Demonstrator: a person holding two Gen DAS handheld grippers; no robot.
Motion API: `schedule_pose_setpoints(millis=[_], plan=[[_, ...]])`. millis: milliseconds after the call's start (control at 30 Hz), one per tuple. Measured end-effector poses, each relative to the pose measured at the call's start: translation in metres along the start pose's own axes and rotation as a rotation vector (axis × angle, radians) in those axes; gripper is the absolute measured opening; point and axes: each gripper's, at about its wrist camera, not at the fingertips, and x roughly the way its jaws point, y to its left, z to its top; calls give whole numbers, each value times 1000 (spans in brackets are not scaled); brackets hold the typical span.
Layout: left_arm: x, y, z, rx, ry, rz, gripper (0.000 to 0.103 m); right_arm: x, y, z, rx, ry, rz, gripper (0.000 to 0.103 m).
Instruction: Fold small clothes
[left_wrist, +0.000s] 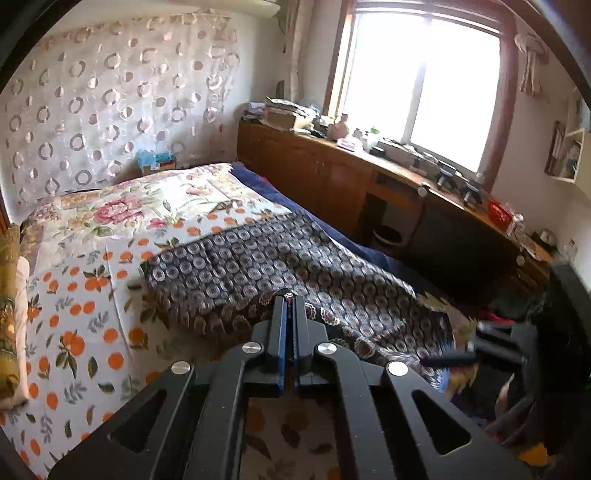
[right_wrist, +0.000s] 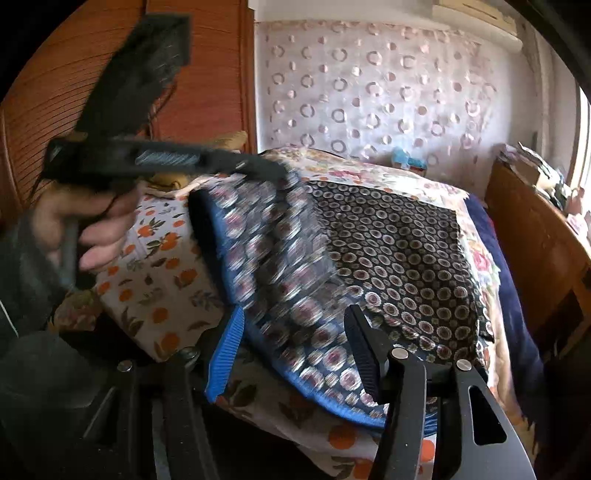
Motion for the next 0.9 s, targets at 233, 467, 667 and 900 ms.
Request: schedule_pose_setpoints(millis=[233,467,667,900], plan=[[8,24,4,-40,0,26,3,26,-27,-15,-19,78,-133,58],[22,45,5,-79,24,33,3,29,-64,0,-24,28,-232,8],[31,65,12,-90,35,65,3,39,-84,53,-81,-62,-244,5],[38,94,27,-140,53,90,7,103,-110,112,-132,-54,-154,5]])
